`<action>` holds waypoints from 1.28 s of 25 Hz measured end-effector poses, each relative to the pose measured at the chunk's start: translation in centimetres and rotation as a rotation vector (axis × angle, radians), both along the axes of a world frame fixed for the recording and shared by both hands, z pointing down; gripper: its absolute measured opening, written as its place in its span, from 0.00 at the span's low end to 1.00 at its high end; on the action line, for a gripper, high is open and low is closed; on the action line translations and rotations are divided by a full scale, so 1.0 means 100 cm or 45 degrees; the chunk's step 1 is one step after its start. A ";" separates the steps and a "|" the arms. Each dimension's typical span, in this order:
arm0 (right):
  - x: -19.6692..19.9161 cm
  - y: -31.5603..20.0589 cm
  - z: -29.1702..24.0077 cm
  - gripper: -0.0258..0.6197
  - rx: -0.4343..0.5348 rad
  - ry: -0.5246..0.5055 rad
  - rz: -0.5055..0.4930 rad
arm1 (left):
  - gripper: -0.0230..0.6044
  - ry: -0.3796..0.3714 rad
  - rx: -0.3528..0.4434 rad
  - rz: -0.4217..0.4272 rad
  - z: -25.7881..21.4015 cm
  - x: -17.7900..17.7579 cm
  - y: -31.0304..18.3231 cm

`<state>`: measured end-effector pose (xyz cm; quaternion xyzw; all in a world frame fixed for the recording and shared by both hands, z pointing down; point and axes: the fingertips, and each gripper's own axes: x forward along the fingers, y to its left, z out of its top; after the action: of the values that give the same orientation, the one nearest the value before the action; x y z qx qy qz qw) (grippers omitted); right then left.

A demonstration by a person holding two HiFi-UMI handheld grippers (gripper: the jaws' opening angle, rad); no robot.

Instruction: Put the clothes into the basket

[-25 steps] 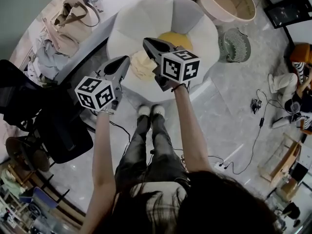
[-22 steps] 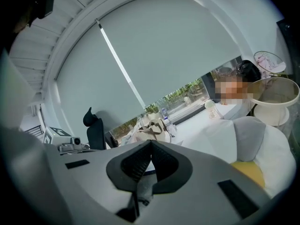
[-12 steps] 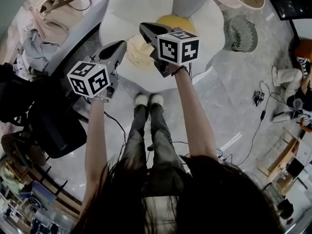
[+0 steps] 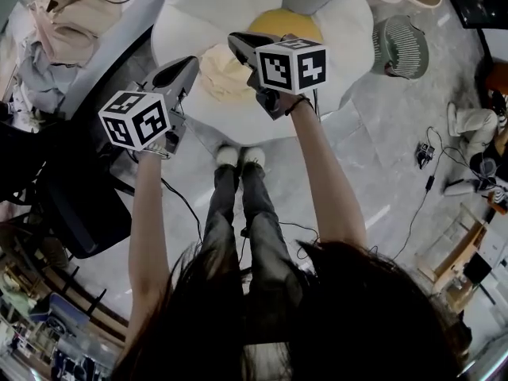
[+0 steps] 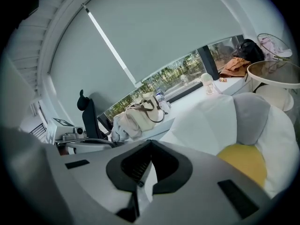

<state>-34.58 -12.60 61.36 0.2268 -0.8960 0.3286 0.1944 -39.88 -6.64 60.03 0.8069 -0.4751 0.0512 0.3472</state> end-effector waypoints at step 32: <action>-0.013 -0.002 0.179 0.06 -0.258 0.267 -0.099 | 0.05 0.050 -0.190 0.034 0.144 -0.007 -0.011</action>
<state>-35.84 -12.76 79.28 0.2041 -0.8412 0.3840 0.3213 -40.61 -7.75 74.38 0.7860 -0.4522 0.0752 0.4148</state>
